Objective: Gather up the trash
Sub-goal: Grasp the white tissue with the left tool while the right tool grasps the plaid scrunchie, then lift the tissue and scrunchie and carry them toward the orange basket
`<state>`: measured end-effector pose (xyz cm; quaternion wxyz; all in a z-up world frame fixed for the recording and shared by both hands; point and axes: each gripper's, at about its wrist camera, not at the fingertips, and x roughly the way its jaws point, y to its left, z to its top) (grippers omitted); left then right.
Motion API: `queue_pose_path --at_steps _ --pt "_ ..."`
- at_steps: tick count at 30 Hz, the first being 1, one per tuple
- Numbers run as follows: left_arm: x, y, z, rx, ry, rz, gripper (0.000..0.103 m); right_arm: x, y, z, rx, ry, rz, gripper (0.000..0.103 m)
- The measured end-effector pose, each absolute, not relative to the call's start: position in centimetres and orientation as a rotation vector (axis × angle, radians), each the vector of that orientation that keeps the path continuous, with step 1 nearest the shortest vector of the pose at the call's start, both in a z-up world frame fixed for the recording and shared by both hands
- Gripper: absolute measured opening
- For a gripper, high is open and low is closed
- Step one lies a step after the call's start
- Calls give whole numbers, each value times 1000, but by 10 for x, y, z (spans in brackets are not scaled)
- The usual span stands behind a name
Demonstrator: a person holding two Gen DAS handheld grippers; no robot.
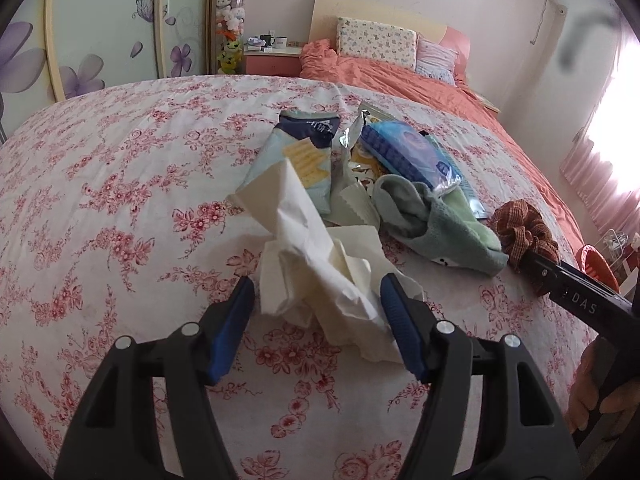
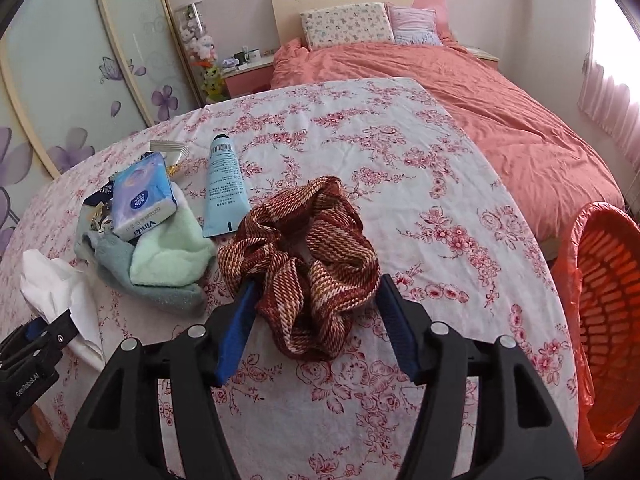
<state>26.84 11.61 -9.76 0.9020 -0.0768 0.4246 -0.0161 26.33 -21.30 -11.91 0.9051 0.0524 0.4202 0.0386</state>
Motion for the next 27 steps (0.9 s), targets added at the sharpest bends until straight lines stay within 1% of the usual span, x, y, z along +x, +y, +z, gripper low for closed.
queue_pose_path --at_steps 3,4,5,8,10,11,12,13,14,15,27 --pt "267 113 -96 -149 873 -47 59 262 -212 -119 101 867 84 60" --pt "267 111 -96 -144 873 -51 59 262 -212 -118 104 865 91 59" --pt "266 109 -96 -141 876 -64 55 262 -212 -118 111 864 99 58" --pt "268 105 -95 -144 878 -81 48 264 -212 -117 115 864 106 56" --pt "269 104 -95 -144 876 -87 42 263 -212 -117 119 859 125 41" --pt "269 103 -94 -144 874 -91 38 262 -212 -116 117 857 129 35" --pt "269 102 -94 -142 873 -93 33 261 -212 -116 110 855 129 33" --pt "269 101 -93 -138 870 -94 31 260 -212 -115 105 852 130 31" --pt "268 101 -92 -136 869 -97 25 258 -213 -114 106 847 131 29" --pt "268 100 -91 -138 868 -102 23 257 -214 -114 107 843 130 29" --pt "256 98 -75 -136 834 -102 23 238 -225 -93 120 785 128 28"
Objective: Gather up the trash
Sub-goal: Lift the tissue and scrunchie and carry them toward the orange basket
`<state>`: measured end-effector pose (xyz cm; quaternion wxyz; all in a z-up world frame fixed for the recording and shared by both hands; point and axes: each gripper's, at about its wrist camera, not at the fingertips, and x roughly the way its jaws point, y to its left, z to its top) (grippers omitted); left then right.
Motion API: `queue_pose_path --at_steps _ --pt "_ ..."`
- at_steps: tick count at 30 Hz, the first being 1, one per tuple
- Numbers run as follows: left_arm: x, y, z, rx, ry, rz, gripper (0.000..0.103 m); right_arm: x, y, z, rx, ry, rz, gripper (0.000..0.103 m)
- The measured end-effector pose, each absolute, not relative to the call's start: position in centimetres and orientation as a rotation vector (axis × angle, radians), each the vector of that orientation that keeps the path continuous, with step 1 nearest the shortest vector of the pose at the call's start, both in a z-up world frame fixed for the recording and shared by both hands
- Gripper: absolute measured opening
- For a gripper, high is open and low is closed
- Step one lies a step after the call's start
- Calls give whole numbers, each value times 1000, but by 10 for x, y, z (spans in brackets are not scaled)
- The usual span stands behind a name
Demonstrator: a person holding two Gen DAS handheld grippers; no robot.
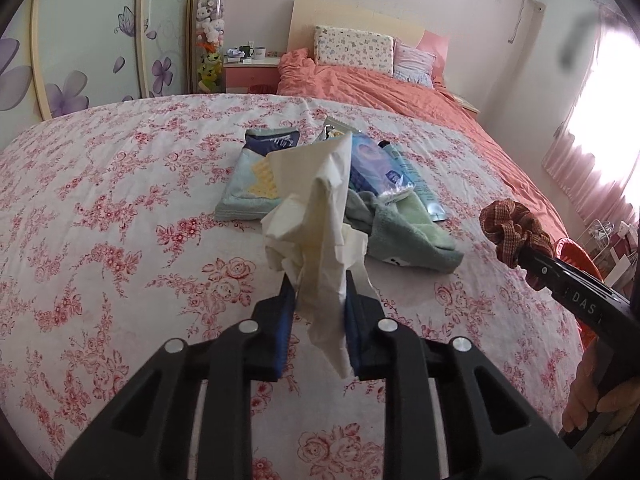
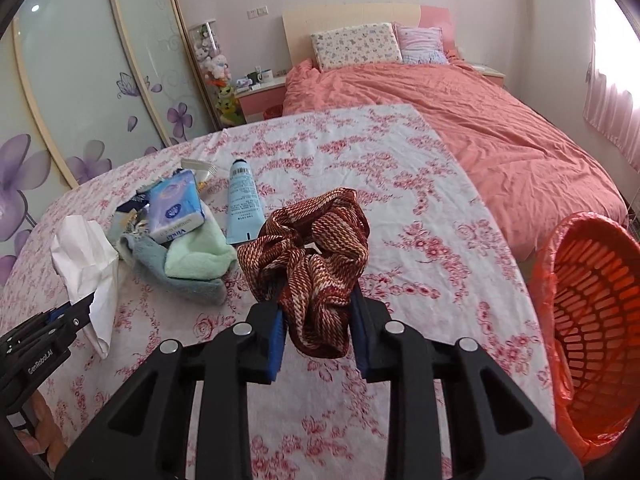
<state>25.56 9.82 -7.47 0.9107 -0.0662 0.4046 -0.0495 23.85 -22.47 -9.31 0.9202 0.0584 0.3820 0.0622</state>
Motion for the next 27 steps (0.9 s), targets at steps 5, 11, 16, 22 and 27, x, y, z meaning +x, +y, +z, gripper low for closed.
queue_pose_path --at_steps 5,11,16,22,27 --pt "249 93 -59 -126 805 -109 23 229 -230 -84 109 754 124 28" --pt "238 83 -40 -112 767 -127 23 213 -241 -70 127 711 120 28" --pt "228 64 -23 -96 735 -162 23 193 -254 -56 126 645 102 28" --pt "219 33 -3 -82 697 -234 23 170 -275 -37 138 568 64 28" --pt "215 1 9 -62 674 -302 23 157 -294 -30 156 532 25 28"
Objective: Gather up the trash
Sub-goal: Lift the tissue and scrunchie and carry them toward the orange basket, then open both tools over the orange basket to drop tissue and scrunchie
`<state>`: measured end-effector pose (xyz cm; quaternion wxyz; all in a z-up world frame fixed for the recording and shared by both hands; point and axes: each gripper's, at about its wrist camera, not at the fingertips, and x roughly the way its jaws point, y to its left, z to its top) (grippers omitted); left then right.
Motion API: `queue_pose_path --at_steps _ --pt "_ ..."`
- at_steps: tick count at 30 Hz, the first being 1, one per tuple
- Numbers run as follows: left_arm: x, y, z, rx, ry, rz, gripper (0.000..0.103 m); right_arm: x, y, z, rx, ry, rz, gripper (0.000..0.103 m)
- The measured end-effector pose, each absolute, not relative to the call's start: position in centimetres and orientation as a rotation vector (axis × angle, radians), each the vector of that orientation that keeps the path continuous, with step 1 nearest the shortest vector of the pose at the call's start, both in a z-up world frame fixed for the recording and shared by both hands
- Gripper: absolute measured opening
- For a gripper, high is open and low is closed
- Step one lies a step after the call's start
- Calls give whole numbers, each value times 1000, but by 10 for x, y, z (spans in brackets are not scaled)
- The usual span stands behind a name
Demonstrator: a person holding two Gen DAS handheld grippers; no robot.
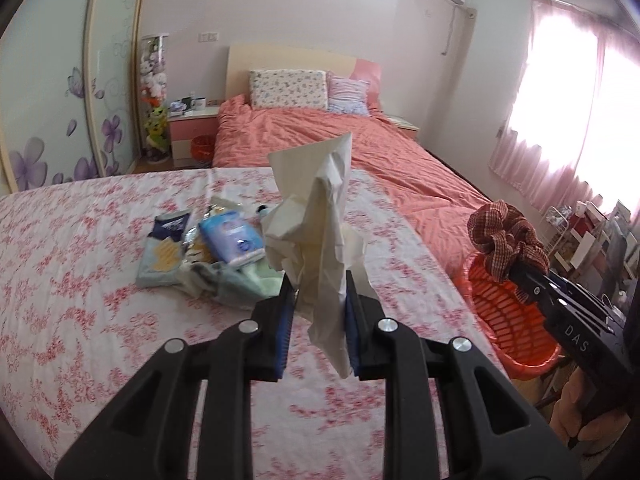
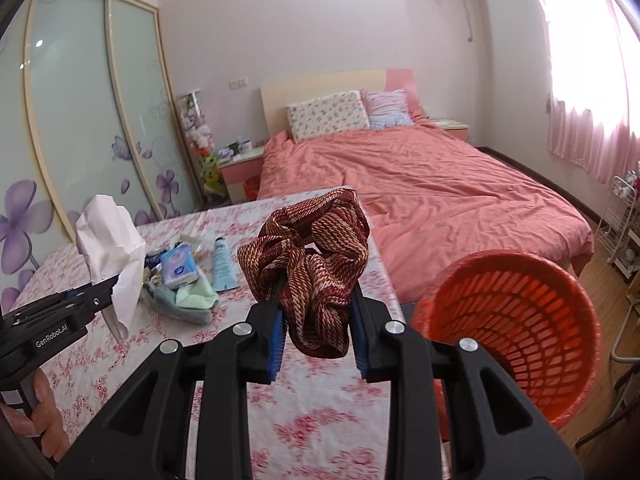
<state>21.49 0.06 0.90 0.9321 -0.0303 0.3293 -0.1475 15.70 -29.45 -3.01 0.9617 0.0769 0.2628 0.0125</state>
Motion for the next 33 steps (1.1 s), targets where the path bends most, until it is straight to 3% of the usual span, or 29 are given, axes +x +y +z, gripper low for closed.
queue_pose_path --at_steps 15,33 --pt "213 -114 18 5 667 -525 23 132 -374 -31 236 490 -124 28" --pt "231 -258 -17 88 740 -751 27 135 -460 -54 364 498 -279 30"
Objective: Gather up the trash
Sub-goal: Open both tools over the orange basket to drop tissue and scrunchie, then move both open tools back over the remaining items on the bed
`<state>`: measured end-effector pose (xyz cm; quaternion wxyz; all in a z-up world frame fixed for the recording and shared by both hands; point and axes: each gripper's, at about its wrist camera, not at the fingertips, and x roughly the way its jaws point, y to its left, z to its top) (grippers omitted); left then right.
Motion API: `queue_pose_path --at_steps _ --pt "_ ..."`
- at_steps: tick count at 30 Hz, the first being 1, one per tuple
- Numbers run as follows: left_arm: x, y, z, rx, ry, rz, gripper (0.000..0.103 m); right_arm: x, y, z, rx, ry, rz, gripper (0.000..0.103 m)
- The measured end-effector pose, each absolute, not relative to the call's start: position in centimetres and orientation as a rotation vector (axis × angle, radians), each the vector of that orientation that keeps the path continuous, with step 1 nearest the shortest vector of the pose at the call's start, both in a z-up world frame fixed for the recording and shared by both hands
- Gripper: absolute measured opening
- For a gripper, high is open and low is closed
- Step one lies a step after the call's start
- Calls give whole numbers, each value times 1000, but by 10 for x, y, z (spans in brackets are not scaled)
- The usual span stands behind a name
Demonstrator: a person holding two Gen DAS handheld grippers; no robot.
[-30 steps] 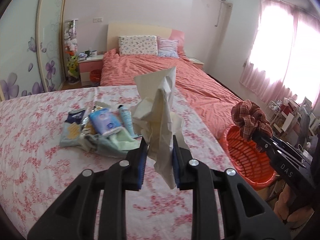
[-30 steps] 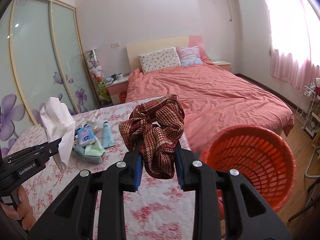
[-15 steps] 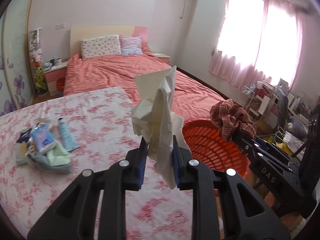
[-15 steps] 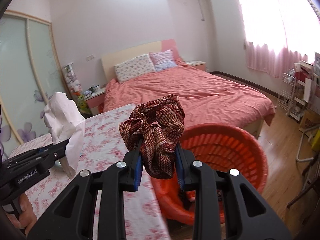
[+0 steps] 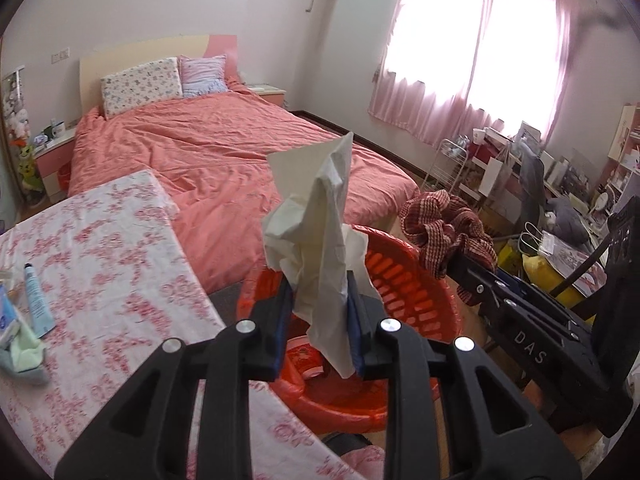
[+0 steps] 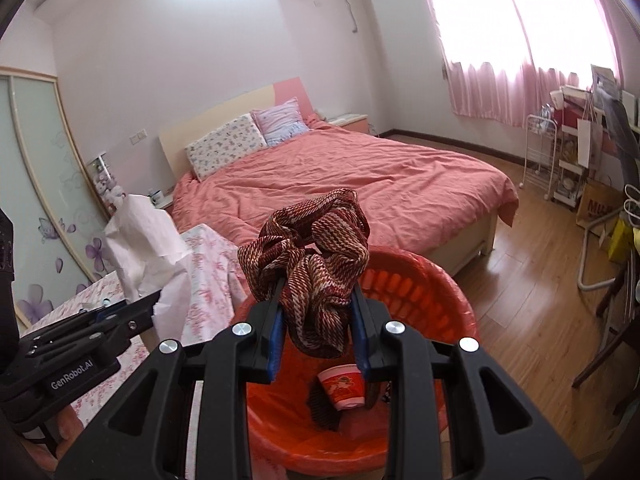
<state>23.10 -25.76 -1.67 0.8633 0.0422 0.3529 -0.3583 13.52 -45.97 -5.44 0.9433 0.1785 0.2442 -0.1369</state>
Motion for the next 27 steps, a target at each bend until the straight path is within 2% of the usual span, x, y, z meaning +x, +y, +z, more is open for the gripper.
queue_pose_path --at_steps 1,3,6,10,14,20,27 --pt "233 -262 -19 93 745 -749 28 137 -463 -57 367 507 -280 32" --pt "238 -271 -28 107 763 -738 38 140 -466 -61 374 521 -288 34" --pt "247 -275 -40 111 789 -713 50 140 -468 -68 387 546 -283 44" --pt "256 -266 -49 110 812 -673 59 140 -464 -72 379 559 -277 56" --pt "260 -242 -54 117 798 -589 81 139 -455 -70 337 559 -279 67" --pt "269 -190 -55 70 827 -469 98 144 -438 -66 262 565 -245 76" --pt "270 -94 -54 64 853 -230 99 152 -382 -62 167 591 -151 87"
